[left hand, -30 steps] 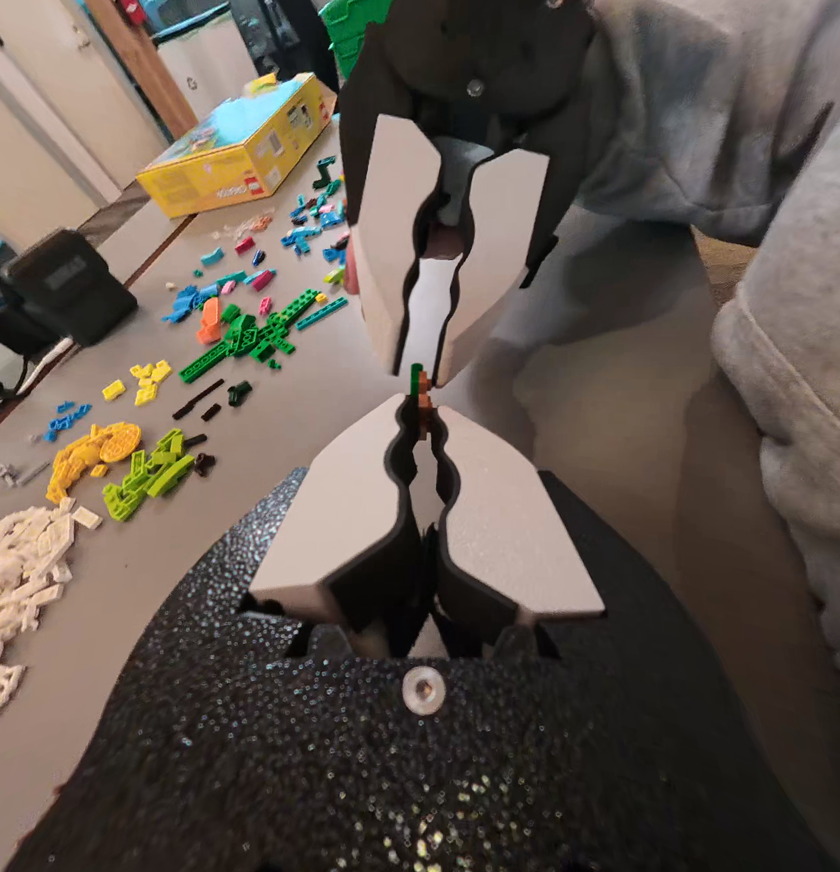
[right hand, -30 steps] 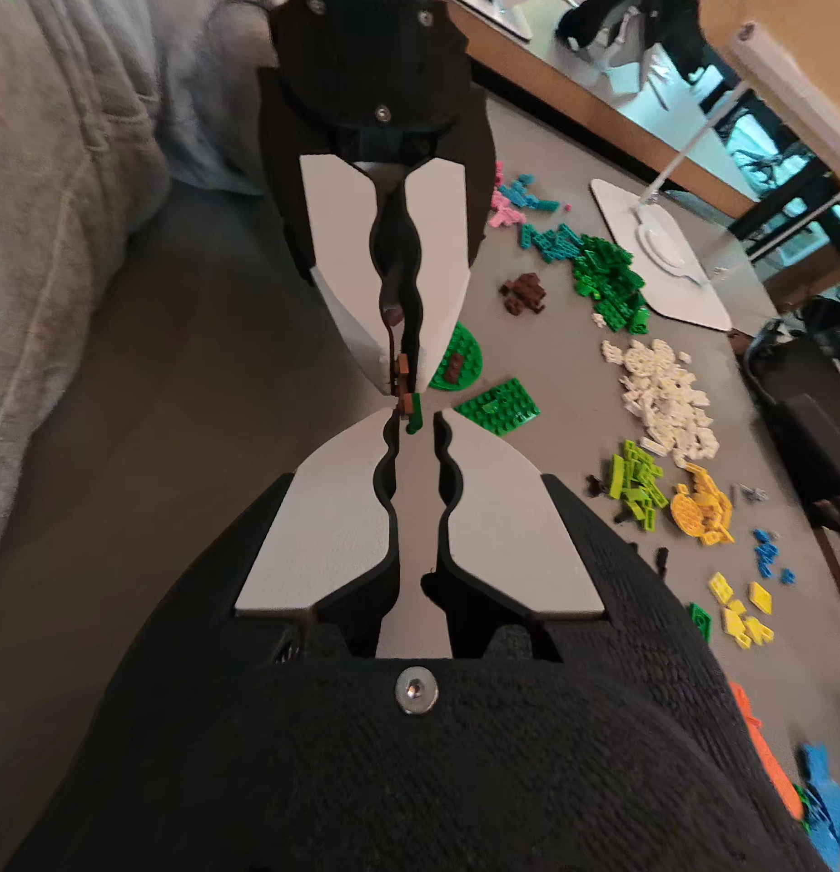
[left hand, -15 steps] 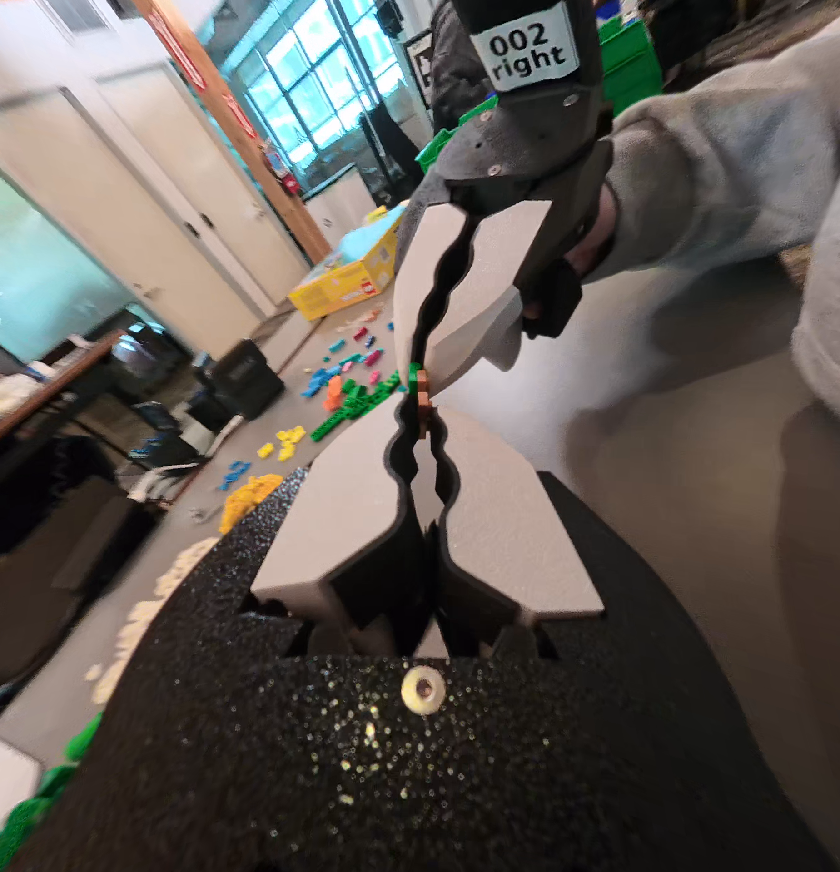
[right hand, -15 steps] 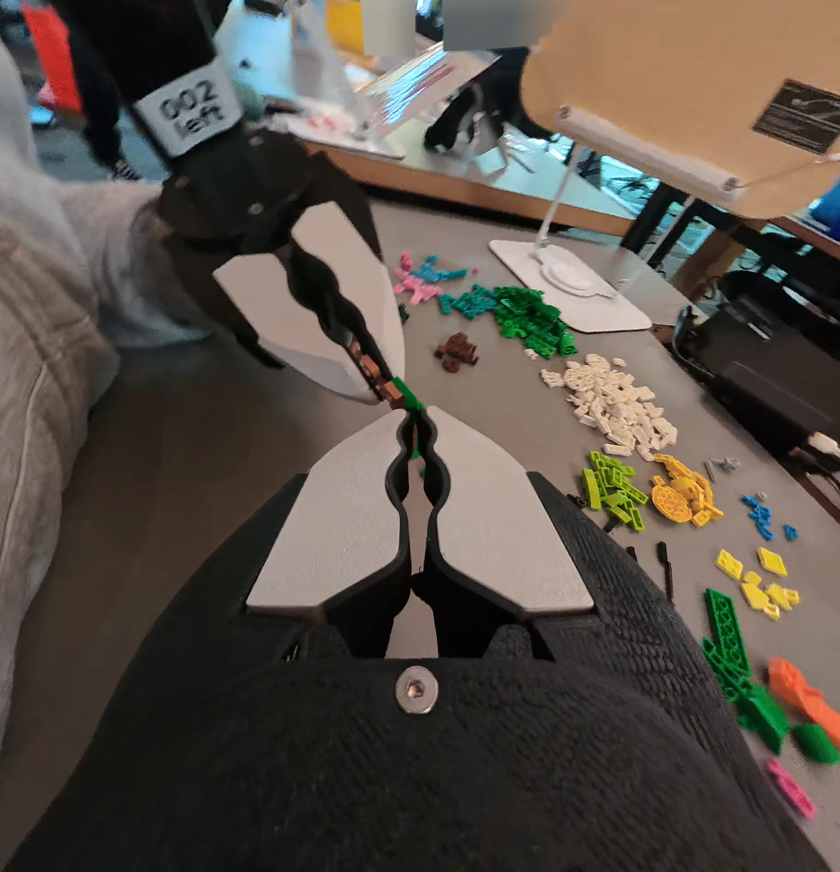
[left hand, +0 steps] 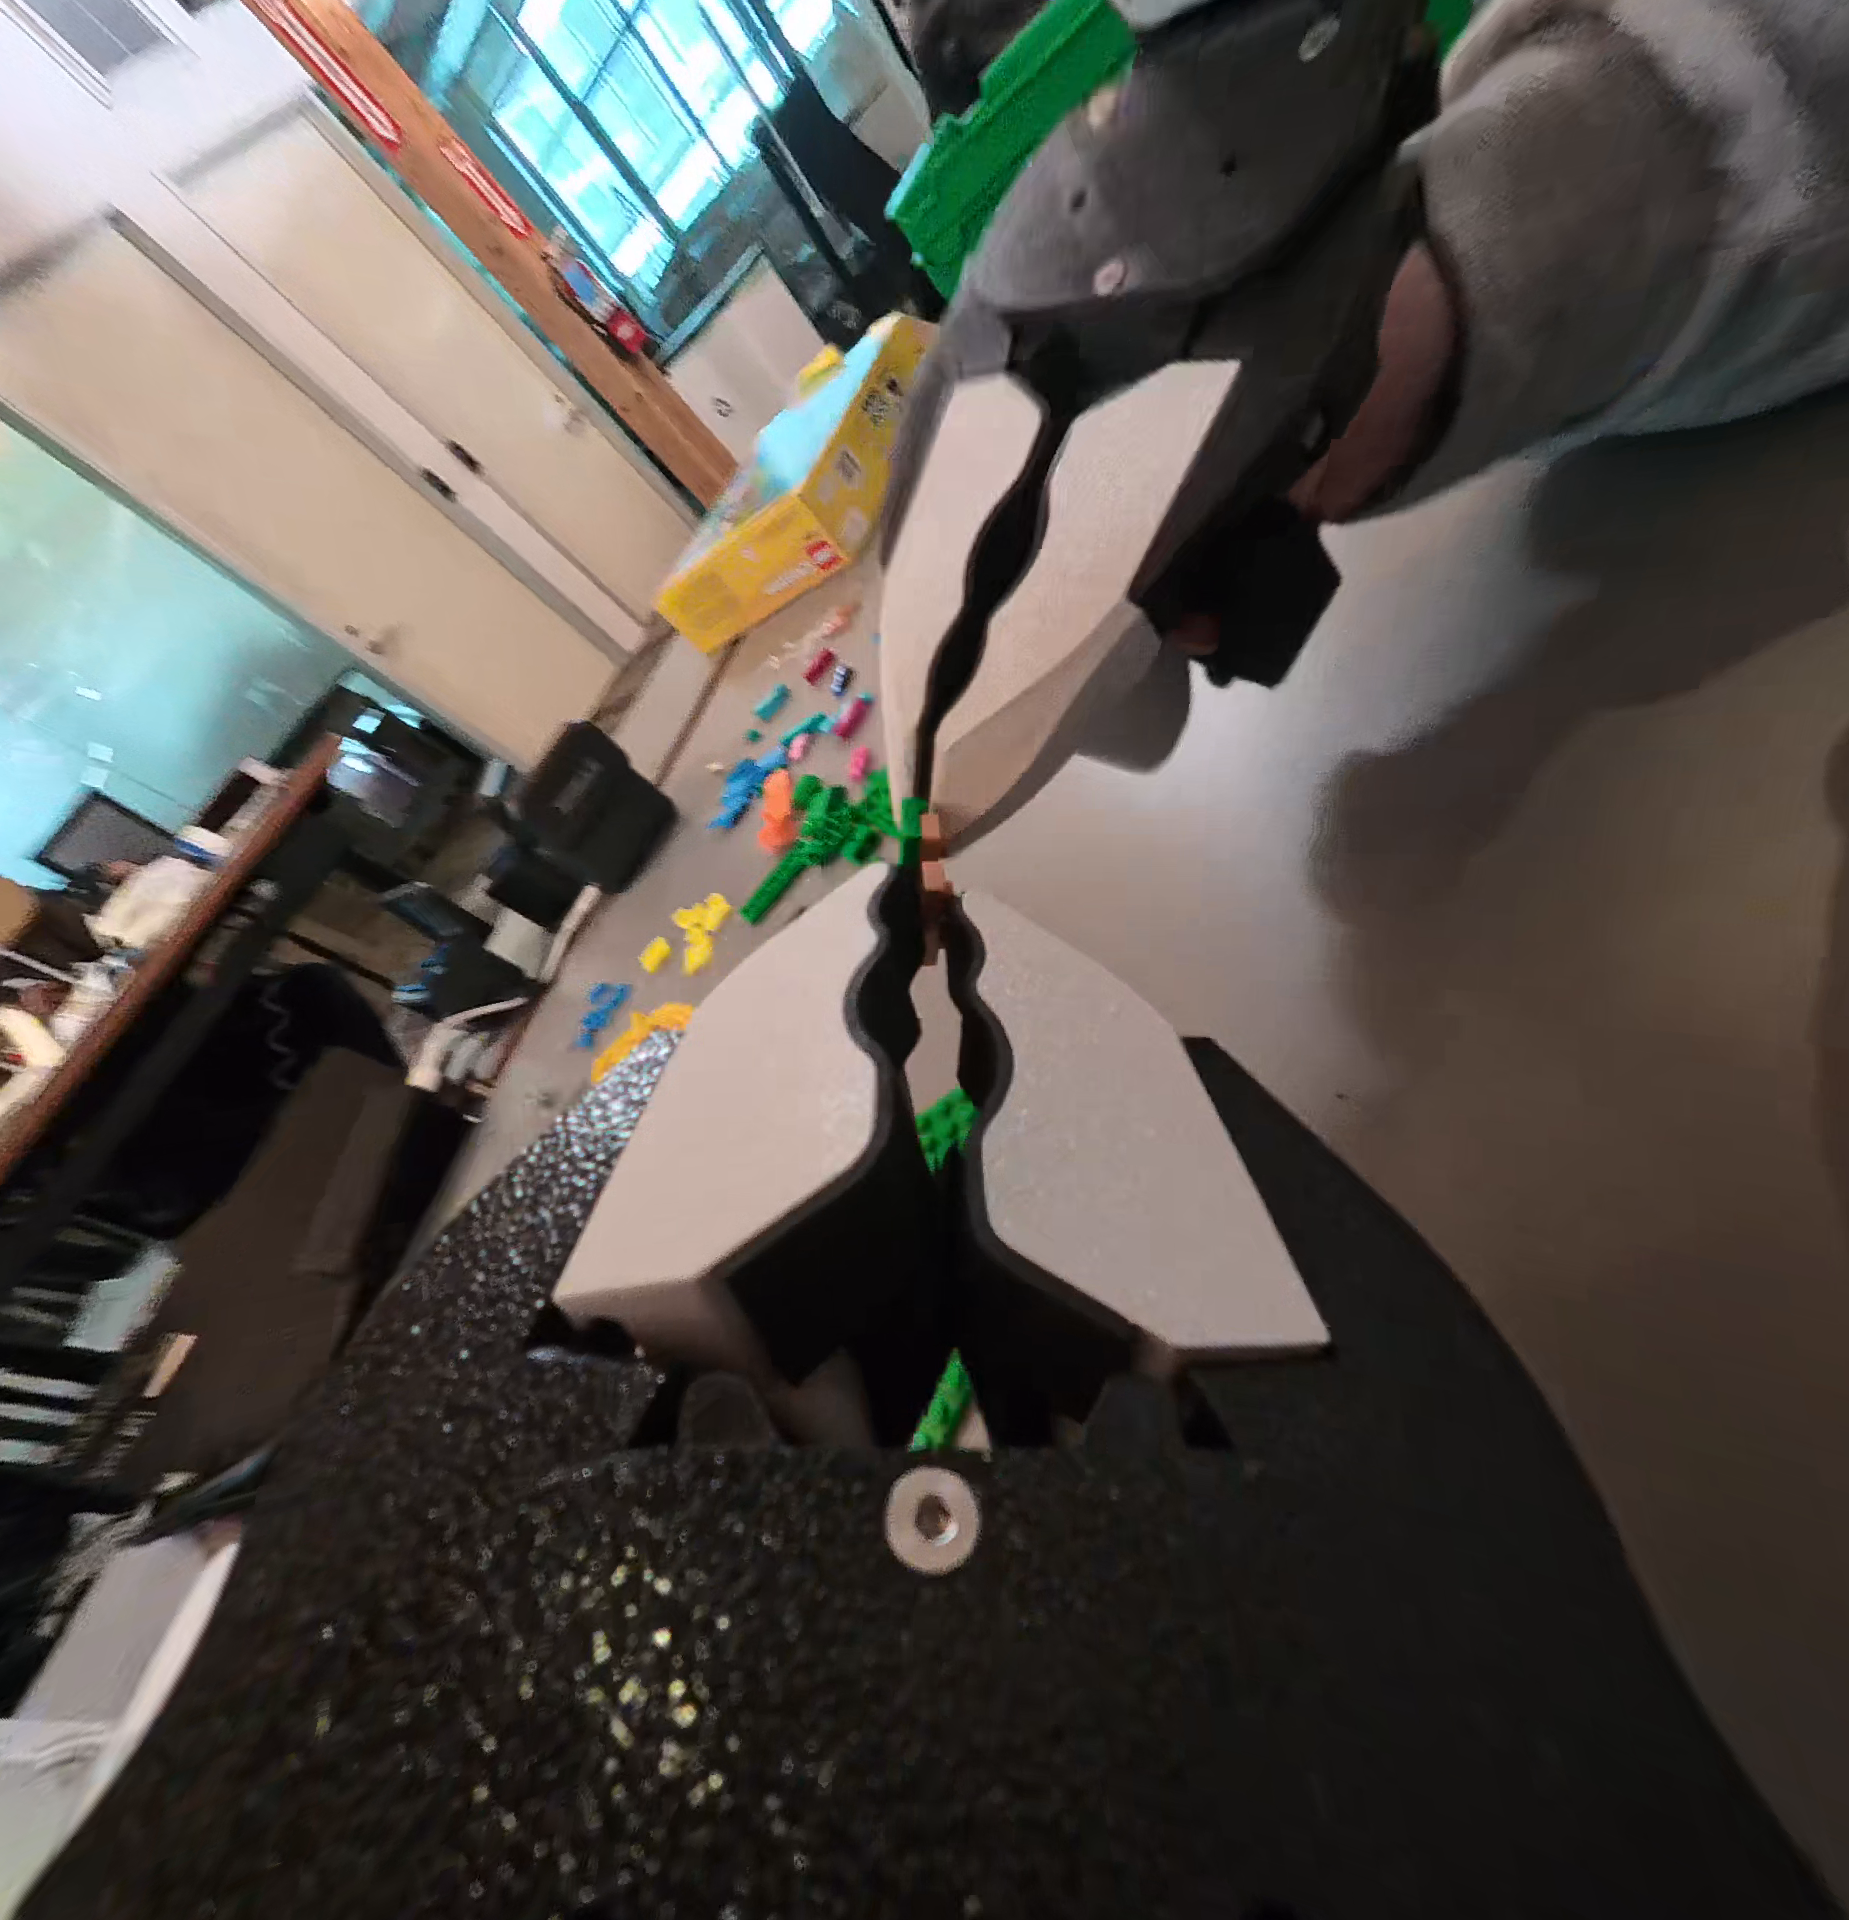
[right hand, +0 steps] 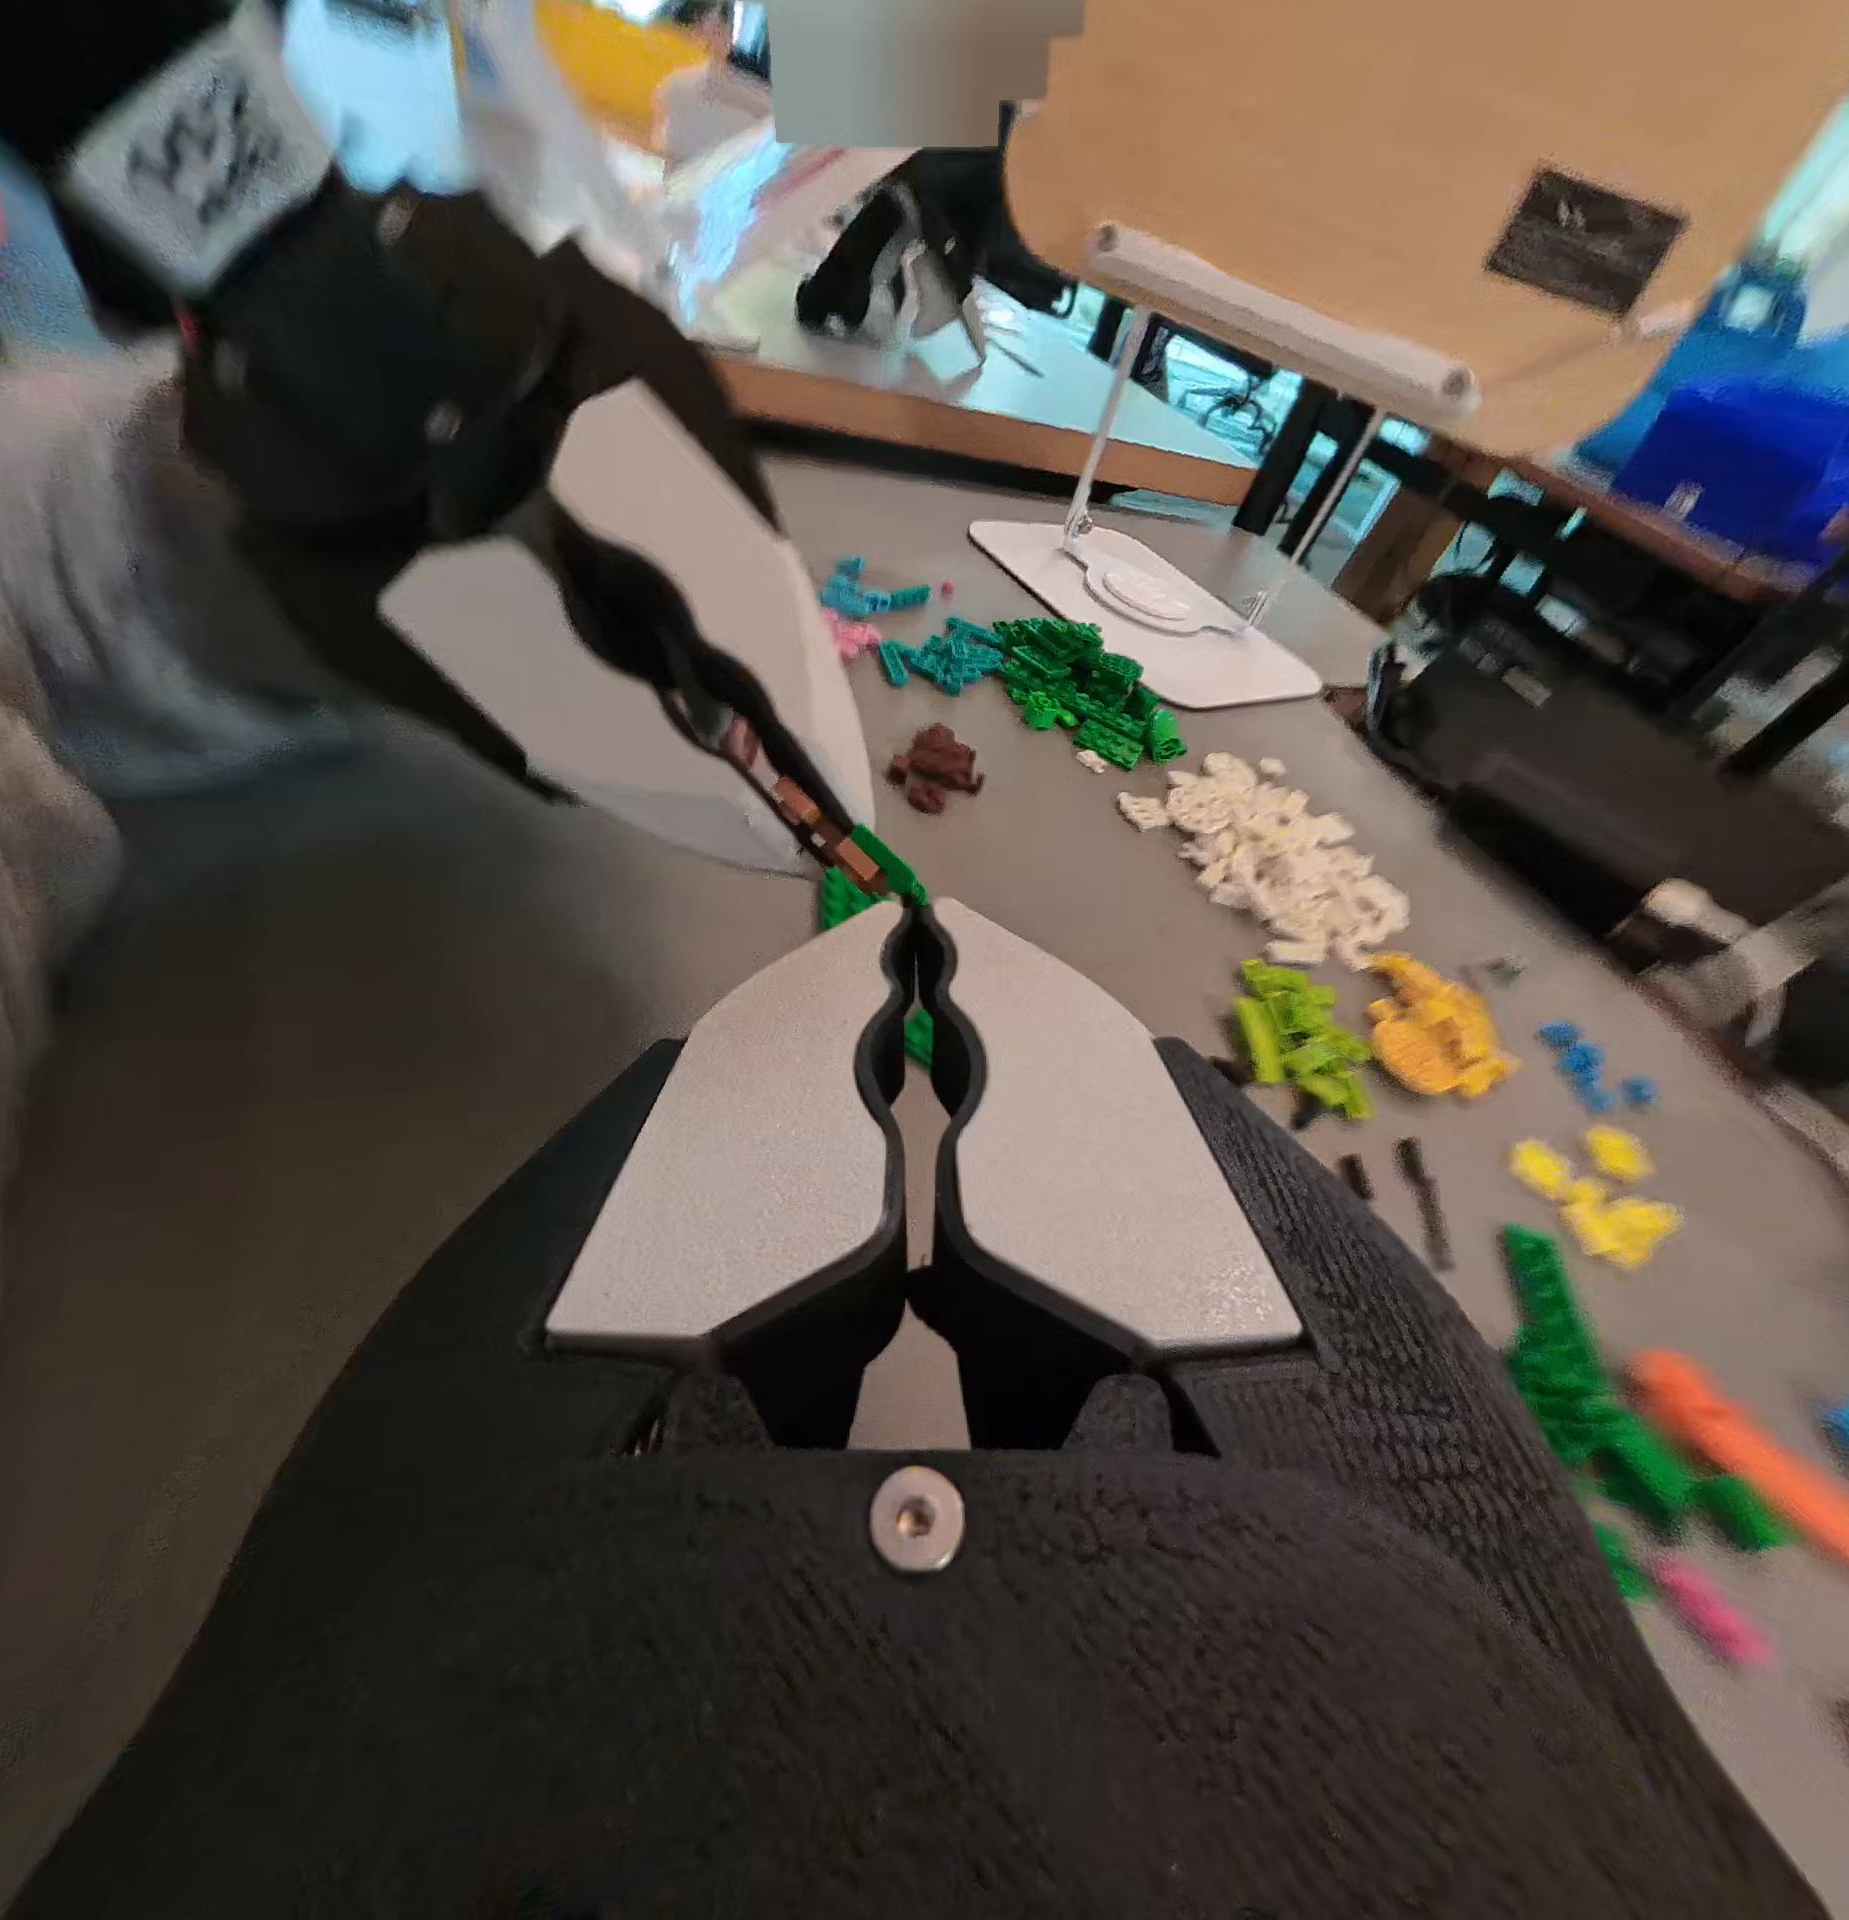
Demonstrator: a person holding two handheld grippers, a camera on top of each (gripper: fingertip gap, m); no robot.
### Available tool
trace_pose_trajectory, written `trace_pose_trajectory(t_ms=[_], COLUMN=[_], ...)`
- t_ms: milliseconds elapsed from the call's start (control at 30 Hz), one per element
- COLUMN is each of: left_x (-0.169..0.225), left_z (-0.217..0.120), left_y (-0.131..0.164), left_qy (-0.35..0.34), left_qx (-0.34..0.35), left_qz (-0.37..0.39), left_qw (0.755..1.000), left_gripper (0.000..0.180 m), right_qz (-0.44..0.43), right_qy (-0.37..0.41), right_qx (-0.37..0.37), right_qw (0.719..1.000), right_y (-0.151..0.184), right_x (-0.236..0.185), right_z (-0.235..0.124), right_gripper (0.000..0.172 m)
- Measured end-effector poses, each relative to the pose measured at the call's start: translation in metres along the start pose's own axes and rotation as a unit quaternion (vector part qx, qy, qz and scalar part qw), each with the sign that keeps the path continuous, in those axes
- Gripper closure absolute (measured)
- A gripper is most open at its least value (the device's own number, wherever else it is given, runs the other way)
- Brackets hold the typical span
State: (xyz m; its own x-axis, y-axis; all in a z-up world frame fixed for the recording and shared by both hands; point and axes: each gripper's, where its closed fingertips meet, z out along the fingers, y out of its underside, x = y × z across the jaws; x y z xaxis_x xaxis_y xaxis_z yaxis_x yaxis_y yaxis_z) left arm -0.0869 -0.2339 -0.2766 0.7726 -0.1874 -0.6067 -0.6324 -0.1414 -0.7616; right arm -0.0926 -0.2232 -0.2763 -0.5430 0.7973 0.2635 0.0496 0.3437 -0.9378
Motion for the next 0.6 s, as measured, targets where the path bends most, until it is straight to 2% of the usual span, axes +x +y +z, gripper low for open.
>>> trace_pose_trajectory(t_ms=[67, 133, 200, 233, 300, 367, 467, 600], left_x=[0.008, 0.014, 0.019, 0.022, 0.027, 0.031, 0.038, 0.039], left_z=[0.0, 0.001, 0.0, -0.001, -0.002, -0.001, 0.0, 0.002], left_y=[0.006, 0.009, 0.011, 0.009, 0.002, 0.005, 0.0, 0.005], left_qy=[0.033, 0.058, 0.082, 0.096, 0.119, 0.135, 0.158, 0.164], left_qx=[-0.016, -0.025, -0.028, -0.021, -0.007, -0.022, -0.013, -0.027], left_qz=[-0.01, -0.011, -0.009, -0.009, -0.021, -0.01, -0.008, 0.009], left_qw=[0.999, 0.998, 0.996, 0.995, 0.993, 0.991, 0.987, 0.986], left_gripper=[0.171, 0.176, 0.172, 0.176, 0.176, 0.176, 0.176, 0.177], right_qz=[-0.12, -0.222, -0.289, -0.314, -0.355, -0.377, -0.379, -0.418], right_qy=[0.008, 0.007, -0.014, -0.028, -0.051, -0.075, -0.112, -0.104], right_qx=[-0.041, -0.085, -0.113, -0.124, -0.154, -0.178, -0.172, -0.198], right_qw=[0.992, 0.971, 0.95, 0.941, 0.921, 0.906, 0.902, 0.88], right_y=[0.006, 0.011, 0.016, 0.018, 0.025, 0.032, 0.029, 0.034], right_x=[-0.002, -0.004, -0.009, -0.012, -0.014, -0.017, -0.029, -0.028], right_z=[-0.001, -0.001, -0.001, -0.001, -0.001, -0.001, 0.0, 0.003], right_gripper=[0.17, 0.165, 0.165, 0.164, 0.157, 0.152, 0.163, 0.165])
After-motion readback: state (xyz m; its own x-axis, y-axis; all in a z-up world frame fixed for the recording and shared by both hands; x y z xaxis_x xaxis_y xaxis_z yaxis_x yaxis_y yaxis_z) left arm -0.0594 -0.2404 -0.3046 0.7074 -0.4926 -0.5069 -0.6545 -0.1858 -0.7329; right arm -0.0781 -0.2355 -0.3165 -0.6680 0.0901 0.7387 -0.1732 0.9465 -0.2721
